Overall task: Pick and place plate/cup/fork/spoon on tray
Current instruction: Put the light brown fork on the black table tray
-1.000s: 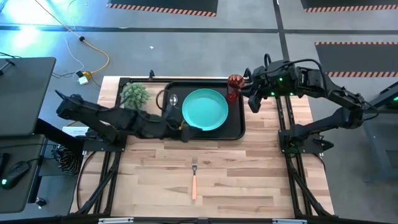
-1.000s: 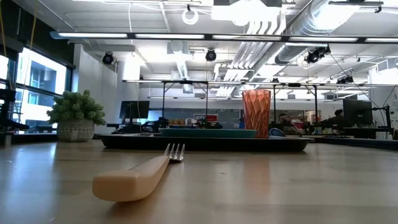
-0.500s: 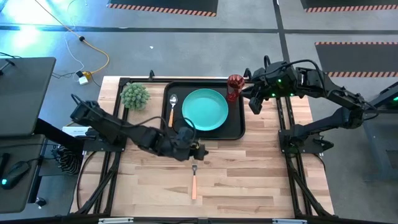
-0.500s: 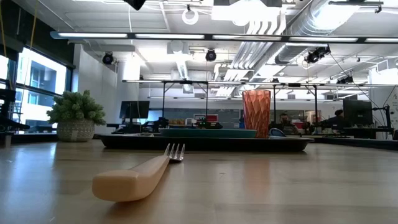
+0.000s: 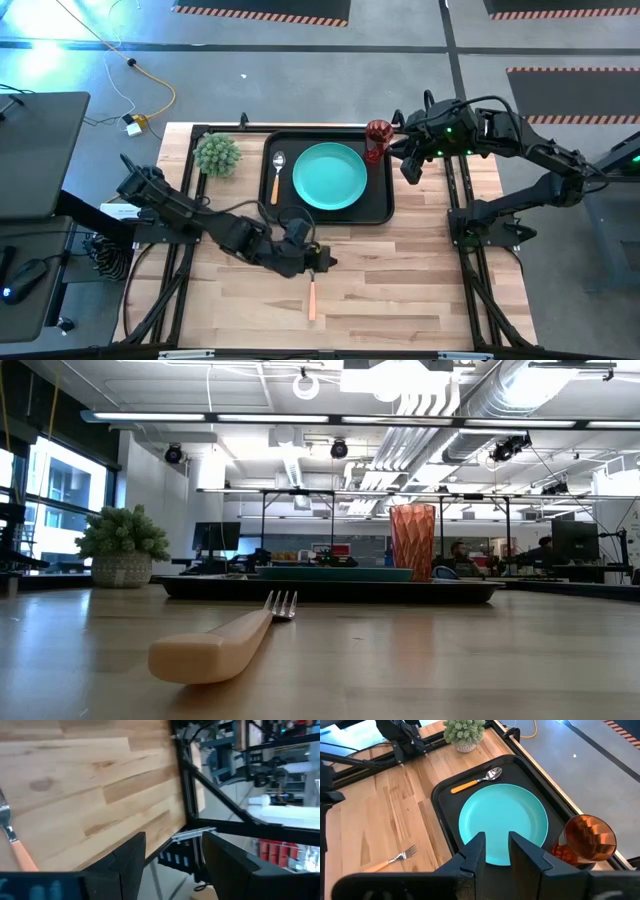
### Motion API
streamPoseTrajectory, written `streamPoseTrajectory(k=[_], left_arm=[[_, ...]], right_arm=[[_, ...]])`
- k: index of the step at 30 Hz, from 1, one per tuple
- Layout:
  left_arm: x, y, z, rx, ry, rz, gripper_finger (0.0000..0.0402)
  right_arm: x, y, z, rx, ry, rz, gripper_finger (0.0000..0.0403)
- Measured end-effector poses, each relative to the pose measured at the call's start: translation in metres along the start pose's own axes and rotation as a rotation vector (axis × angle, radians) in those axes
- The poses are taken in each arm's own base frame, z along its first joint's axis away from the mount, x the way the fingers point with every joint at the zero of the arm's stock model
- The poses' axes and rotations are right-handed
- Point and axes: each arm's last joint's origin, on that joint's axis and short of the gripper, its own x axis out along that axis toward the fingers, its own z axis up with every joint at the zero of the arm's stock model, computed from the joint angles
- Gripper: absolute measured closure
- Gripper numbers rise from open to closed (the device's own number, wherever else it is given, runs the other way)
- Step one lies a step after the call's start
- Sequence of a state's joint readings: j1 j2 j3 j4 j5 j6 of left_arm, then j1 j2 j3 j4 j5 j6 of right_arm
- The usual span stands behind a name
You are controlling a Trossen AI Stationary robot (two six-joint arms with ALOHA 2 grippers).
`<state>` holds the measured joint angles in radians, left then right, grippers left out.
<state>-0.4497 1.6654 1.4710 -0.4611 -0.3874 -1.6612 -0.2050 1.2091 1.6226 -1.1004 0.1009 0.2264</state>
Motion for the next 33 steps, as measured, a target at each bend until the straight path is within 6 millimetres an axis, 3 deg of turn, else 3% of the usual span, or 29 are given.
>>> streamPoseTrajectory(k=[7,19,33], left_arm=[[0.018,0.012,-0.014,0.013,0.022,0.205,0.0254],[0.041,0.024,-0.025,0.069,0.021,0.255,0.0305],[0.081,0.052,-0.041,0.039,0.155,0.397,0.0278]], right_arm=[[0.002,0.0,-0.001,-0.01,0.014,-0.004,0.0328],[0.004,0.0,-0.002,-0.012,0.036,-0.008,0.0328],[0.004,0.0,-0.003,-0.013,0.047,-0.011,0.0328]])
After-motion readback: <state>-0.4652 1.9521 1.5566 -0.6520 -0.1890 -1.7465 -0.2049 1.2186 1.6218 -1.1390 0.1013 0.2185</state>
